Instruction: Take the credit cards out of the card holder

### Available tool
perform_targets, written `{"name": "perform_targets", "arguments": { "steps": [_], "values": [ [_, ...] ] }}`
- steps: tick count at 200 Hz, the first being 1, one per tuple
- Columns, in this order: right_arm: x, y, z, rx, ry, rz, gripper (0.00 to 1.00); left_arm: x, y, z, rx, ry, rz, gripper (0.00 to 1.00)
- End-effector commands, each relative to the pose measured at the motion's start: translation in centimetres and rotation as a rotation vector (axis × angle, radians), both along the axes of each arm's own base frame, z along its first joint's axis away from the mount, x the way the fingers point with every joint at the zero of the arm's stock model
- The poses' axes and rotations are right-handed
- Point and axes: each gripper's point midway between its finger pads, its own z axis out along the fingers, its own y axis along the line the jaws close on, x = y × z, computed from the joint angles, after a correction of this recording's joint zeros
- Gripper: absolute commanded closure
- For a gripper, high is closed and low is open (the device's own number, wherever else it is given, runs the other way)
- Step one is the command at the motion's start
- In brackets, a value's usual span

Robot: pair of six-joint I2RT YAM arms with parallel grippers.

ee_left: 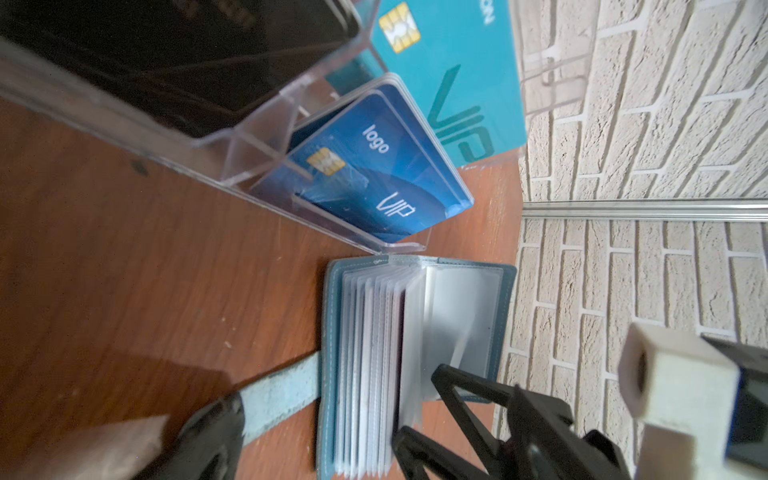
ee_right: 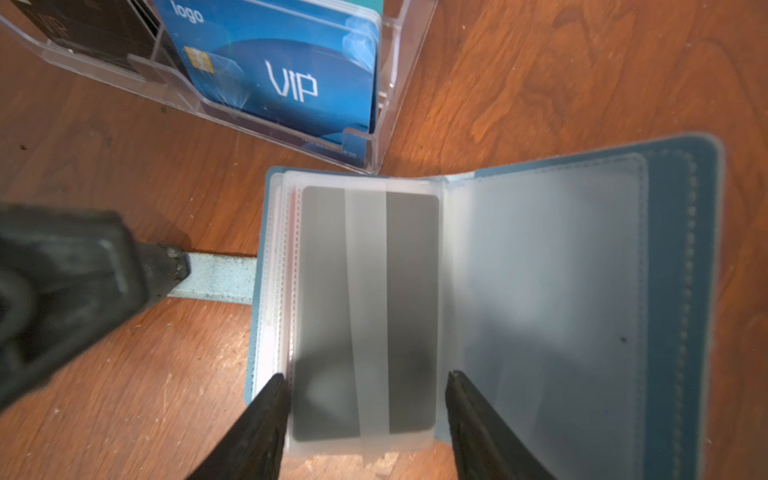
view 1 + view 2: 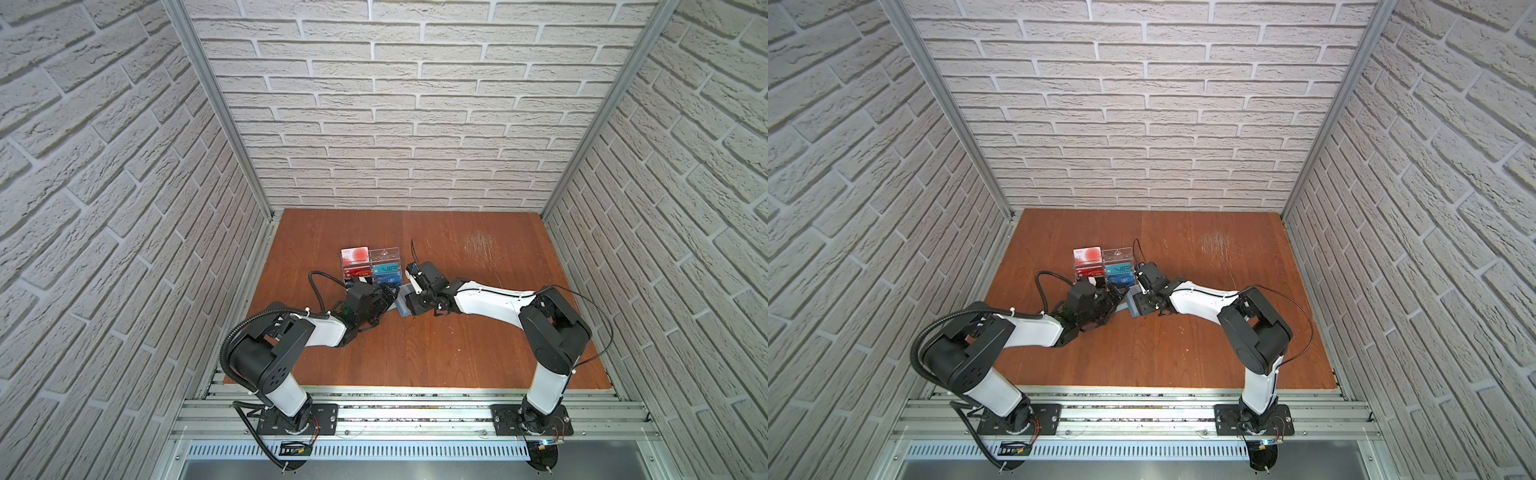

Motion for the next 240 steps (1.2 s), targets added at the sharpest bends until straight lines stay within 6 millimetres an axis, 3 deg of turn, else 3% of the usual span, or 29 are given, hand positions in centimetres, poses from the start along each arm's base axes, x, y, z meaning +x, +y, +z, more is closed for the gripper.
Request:
{"name": "perform_targets", "arguments": {
  "steps": [1,174,240],
  "values": [
    [0.6,-0.4,1.0,-0.022,-0.036,-0.028,0.38,-0.8,1.3,-2.3,0.053,0.046,0.032,0.02],
    [1.4,-4.2,3.8,-0.03,-0.104,-0.11,0.38,-1.2,2.2,-3.3,0.076,0.071,0.035,0.02],
    [1.8,-5.8,3.7,0.007,-0.079,-0.159,0.38,-0.9,1.9,-2.6,0.1,0.054,0.007,0.02]
  ]
}}
